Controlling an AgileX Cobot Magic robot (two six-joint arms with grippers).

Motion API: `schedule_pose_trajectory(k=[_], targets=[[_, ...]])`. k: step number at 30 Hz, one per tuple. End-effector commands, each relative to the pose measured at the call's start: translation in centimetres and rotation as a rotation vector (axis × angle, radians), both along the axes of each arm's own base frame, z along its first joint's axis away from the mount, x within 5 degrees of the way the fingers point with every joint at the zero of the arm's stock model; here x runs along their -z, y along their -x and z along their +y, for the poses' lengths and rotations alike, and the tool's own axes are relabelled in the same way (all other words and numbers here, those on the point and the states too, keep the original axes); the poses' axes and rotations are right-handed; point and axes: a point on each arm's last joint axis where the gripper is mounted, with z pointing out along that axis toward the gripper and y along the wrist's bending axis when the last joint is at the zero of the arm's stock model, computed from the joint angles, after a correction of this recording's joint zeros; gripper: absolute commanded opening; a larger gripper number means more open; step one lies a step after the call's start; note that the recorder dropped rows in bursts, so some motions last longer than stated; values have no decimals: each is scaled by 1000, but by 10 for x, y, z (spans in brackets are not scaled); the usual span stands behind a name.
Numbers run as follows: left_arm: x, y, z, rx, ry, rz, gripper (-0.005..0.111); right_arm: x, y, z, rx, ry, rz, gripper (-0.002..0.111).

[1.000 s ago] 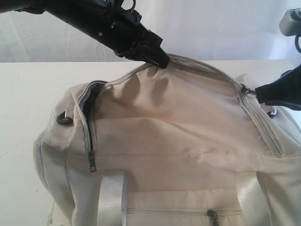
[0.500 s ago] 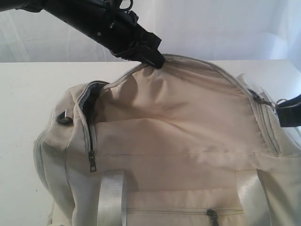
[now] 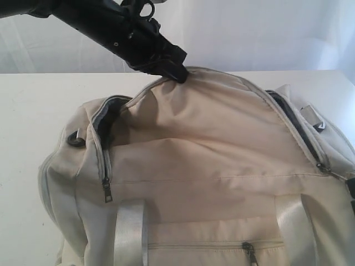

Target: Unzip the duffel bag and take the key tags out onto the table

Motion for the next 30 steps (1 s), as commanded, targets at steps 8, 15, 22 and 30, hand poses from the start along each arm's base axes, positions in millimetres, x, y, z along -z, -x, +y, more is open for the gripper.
schedule_pose_trajectory(k=[8, 15, 22, 30], targets=[[-1, 5, 6, 39, -25, 28, 0, 5, -2, -2, 27, -1, -32, 0], [-13, 25, 6, 171, -28, 62, 0, -2, -9, -1, 32, -20, -141, 18], [-23, 54, 7, 363, -4, 179, 0, -15, -19, -5, 84, -15, -319, 62], [-23, 87, -14, 483, 61, 278, 0, -18, -21, -6, 96, -19, -353, 63]])
